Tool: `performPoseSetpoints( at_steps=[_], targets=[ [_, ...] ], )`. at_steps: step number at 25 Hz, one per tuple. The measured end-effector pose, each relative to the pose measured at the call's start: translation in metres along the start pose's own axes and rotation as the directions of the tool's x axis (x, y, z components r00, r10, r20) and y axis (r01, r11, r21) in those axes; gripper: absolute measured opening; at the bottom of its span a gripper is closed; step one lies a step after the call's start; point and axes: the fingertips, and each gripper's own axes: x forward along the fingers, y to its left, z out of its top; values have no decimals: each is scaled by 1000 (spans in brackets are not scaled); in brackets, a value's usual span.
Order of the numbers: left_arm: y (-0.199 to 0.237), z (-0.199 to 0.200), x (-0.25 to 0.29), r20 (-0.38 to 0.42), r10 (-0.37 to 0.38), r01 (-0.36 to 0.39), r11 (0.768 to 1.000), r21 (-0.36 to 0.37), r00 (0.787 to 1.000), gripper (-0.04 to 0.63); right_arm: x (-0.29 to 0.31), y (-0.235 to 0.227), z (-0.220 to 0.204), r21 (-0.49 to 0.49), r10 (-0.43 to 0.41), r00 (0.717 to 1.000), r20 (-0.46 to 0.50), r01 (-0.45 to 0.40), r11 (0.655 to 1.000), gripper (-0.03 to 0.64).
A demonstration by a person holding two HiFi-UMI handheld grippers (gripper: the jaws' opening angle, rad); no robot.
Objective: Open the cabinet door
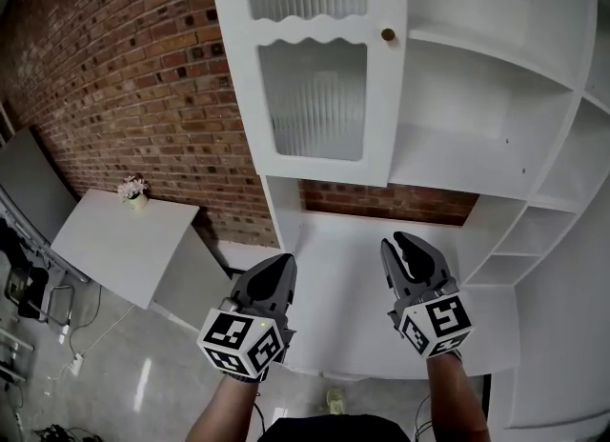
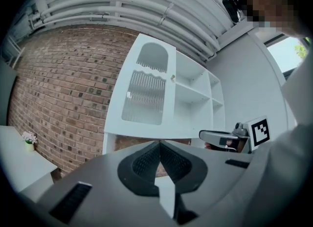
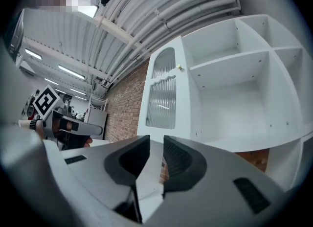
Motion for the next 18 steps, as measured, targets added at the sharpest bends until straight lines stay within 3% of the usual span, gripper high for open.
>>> performPoseSetpoints(
  at_steps=[18],
  targets=[
    [18,-3,77,-7,64,-63,998,26,998,5,111,-86,-25,-53,-10,999,-32,8,999,204]
  ],
)
